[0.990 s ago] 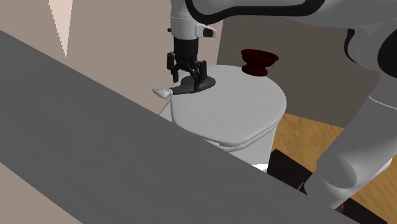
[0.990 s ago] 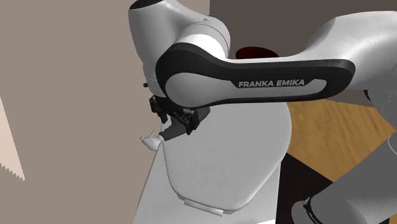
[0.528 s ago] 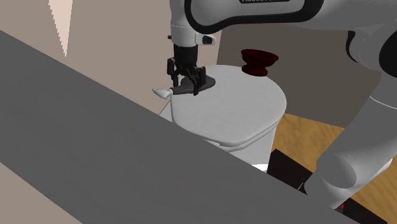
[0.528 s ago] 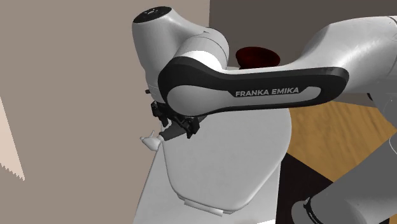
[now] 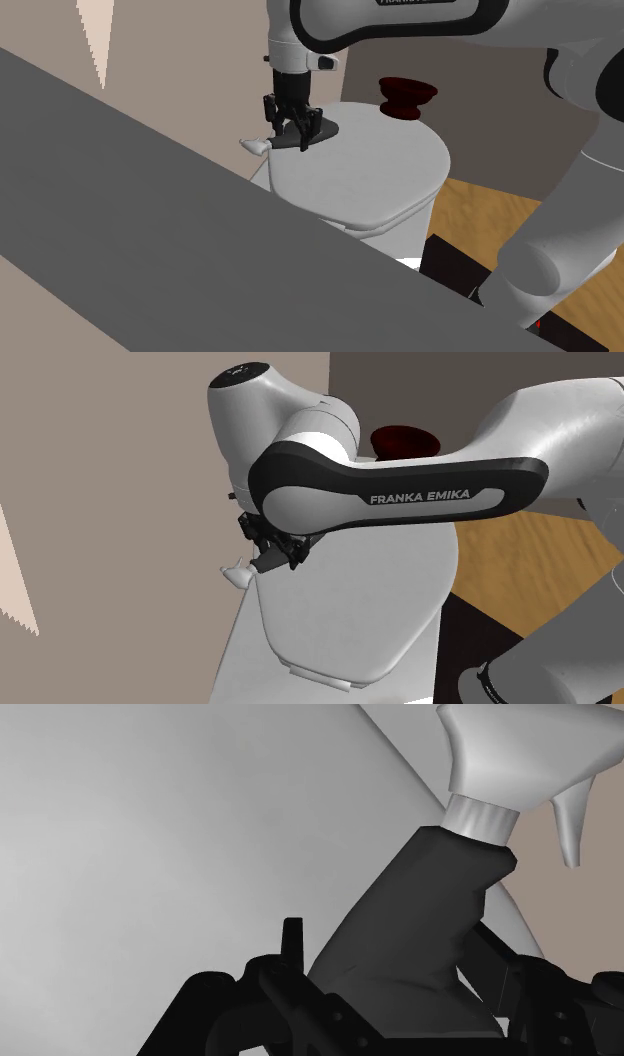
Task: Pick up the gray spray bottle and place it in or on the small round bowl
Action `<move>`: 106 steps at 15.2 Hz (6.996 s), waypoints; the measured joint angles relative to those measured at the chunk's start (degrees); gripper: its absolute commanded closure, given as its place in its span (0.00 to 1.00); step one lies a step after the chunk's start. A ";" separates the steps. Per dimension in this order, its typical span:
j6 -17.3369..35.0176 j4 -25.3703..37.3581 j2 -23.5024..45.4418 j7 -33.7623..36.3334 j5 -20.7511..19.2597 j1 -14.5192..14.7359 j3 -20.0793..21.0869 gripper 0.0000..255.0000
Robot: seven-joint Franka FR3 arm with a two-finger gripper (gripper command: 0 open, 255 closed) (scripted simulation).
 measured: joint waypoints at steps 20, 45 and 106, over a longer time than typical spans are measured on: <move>-11.94 14.61 4.09 1.30 -3.01 2.20 0.77 1.00; -28.67 33.50 6.41 -5.57 -5.64 -0.34 0.12 1.00; -18.97 19.61 -3.33 -50.60 2.66 -27.35 -21.83 0.00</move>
